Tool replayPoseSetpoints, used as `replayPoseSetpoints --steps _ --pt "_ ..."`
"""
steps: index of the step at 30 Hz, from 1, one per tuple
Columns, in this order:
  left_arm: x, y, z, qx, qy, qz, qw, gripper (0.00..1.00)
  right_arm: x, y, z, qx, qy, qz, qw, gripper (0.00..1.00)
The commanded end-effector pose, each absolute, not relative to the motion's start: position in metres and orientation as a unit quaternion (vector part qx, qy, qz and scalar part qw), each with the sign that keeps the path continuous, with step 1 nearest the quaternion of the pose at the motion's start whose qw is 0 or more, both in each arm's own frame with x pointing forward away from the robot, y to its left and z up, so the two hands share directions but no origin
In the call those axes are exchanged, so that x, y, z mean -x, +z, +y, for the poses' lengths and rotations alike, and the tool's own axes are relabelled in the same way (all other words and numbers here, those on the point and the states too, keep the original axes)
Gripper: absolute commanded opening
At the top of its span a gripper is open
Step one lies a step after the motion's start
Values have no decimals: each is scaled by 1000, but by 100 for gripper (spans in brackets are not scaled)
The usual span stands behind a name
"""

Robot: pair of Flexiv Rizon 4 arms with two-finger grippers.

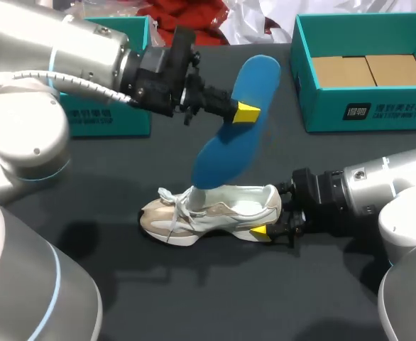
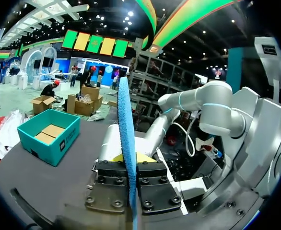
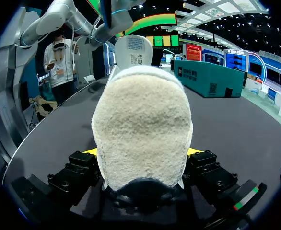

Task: Take the shoe out of the shoebox, open the shoe tongue, remove and reinsert the insole, then place the shoe into the shoebox

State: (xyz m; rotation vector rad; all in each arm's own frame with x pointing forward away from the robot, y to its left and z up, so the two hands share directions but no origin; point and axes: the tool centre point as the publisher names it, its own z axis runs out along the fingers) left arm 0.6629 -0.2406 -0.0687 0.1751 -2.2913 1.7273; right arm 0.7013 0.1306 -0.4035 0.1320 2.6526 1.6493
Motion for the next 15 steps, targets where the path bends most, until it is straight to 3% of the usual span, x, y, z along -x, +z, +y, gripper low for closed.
replayPoseSetpoints --steps 1,7,15 --pt "-650 -41 -224 -68 656 -740 132 0 -700 -403 131 -43 526 849 8 0" --pt "-629 16 -215 -76 679 -714 153 0 -700 -403 131 -43 526 849 8 0" --pt "-629 16 -215 -76 679 -714 153 0 -700 -403 131 -43 526 849 8 0"
